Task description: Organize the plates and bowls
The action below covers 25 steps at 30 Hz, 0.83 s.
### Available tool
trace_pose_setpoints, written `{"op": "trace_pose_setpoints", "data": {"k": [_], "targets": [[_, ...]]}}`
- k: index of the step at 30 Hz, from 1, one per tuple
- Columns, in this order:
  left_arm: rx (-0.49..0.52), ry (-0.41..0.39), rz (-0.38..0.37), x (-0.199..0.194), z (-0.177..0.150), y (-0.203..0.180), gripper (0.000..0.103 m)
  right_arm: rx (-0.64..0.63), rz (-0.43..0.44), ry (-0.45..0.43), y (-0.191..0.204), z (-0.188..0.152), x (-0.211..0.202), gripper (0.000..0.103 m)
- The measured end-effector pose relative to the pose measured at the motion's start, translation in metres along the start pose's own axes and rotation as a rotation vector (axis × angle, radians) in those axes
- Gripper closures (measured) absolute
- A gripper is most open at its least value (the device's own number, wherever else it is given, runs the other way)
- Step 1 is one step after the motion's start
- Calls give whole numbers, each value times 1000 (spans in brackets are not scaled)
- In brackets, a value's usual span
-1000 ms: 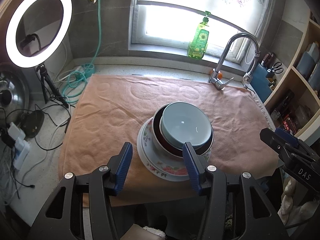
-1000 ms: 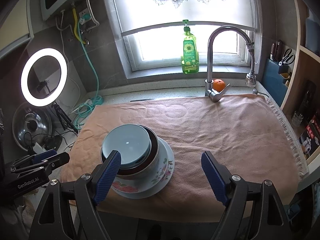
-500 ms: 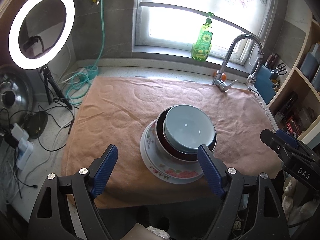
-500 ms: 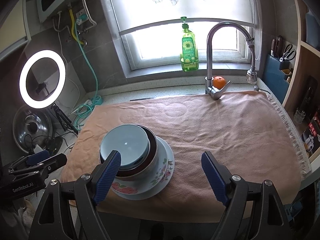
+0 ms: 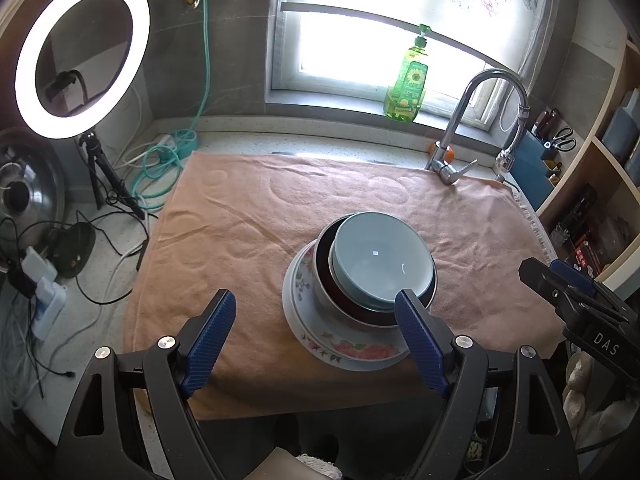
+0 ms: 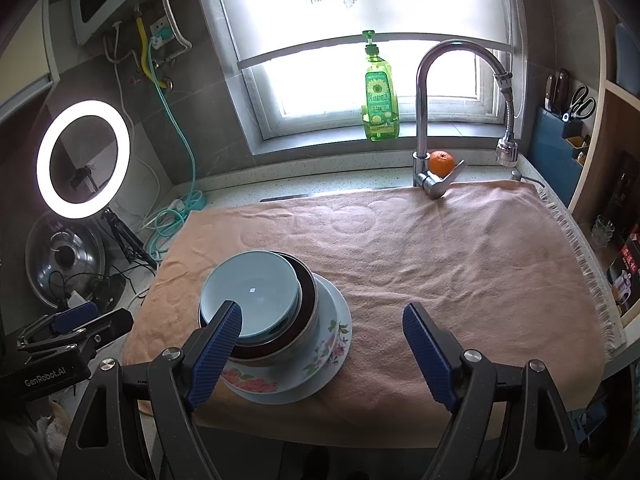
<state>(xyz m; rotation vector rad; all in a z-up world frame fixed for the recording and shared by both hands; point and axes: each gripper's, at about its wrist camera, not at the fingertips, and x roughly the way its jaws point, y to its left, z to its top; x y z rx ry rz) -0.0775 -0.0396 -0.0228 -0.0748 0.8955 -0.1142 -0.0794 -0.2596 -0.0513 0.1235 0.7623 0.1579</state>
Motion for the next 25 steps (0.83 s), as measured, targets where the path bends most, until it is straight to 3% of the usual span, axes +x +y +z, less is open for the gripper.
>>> {"op": "trace_pose_setpoints", "data": {"k": [25], "targets": [[19, -10, 5, 3, 2, 4, 21, 18, -16, 27, 2, -6, 7, 23]]}}
